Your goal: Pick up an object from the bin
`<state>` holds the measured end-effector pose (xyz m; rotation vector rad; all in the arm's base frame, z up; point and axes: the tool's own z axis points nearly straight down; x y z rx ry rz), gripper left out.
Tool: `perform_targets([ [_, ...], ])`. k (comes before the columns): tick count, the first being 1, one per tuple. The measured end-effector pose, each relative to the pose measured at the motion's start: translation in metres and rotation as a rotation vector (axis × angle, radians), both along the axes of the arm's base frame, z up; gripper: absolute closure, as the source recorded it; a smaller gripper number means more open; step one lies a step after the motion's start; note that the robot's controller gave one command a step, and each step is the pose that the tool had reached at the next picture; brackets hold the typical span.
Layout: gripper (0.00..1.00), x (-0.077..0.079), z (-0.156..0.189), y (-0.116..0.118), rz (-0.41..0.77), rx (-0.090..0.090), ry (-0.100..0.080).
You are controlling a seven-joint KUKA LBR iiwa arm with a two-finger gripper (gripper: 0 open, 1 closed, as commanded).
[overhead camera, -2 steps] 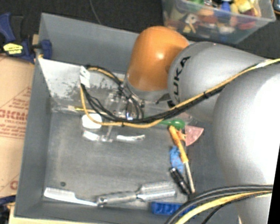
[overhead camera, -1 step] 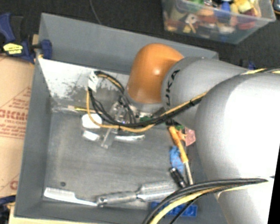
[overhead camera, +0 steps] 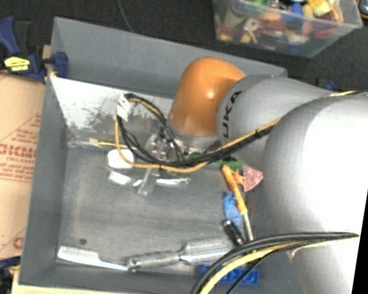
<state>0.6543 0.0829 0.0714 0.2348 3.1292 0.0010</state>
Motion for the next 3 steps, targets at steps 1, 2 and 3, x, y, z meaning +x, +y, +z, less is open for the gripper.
perform_targets([
  [1,0.00,-0.012,0.031,0.003,-0.239,0.002,0.003],
  [2,0.00,-0.003,0.008,-0.001,-0.024,-0.001,0.001],
  [3,1.00,-0.004,0.001,-0.013,-0.291,0.001,0.002],
])
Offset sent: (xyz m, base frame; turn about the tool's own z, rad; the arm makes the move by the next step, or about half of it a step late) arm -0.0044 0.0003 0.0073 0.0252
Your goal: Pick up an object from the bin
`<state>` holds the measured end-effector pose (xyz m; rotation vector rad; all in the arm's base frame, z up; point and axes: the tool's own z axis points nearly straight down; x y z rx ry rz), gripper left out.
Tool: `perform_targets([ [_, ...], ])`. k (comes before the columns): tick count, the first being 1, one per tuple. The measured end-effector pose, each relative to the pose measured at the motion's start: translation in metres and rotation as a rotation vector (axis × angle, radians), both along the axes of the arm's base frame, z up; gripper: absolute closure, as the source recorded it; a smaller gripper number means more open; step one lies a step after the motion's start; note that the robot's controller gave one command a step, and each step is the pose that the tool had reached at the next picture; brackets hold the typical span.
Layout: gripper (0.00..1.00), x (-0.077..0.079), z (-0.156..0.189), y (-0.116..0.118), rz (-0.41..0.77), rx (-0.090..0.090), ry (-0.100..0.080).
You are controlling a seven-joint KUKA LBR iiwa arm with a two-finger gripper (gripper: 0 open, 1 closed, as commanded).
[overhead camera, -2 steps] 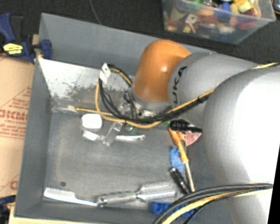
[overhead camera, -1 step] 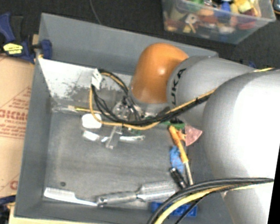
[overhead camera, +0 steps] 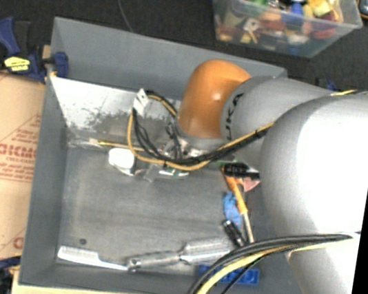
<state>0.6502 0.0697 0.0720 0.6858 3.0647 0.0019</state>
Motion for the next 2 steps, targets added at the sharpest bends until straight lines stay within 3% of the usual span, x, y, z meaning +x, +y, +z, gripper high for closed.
perform_targets([
  [1,1.00,0.000,0.000,0.000,0.000,0.000,0.000],
  [2,1.00,-0.003,0.028,-0.001,0.000,-0.001,0.009],
])
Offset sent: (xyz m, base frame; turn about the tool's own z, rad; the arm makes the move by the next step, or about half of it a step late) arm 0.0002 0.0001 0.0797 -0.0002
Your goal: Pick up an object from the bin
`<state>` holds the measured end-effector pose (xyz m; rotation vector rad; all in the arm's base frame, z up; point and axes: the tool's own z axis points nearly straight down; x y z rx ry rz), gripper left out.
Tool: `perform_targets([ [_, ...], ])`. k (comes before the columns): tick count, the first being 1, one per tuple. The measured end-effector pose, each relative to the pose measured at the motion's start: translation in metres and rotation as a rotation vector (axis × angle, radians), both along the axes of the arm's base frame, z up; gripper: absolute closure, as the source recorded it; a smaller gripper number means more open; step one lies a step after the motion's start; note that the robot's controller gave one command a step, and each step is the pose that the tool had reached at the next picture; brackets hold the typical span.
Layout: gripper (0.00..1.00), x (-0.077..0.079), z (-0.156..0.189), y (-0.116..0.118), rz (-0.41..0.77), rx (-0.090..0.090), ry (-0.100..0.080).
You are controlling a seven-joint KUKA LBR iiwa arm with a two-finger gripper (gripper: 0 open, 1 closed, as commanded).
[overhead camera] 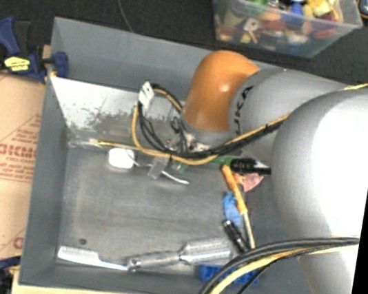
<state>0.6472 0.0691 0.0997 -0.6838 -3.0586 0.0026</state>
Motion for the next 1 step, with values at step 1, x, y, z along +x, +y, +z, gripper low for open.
perform_targets([
  [1,1.00,0.0014,0.0414,-0.0006,0.000,0.000,-0.004],
])
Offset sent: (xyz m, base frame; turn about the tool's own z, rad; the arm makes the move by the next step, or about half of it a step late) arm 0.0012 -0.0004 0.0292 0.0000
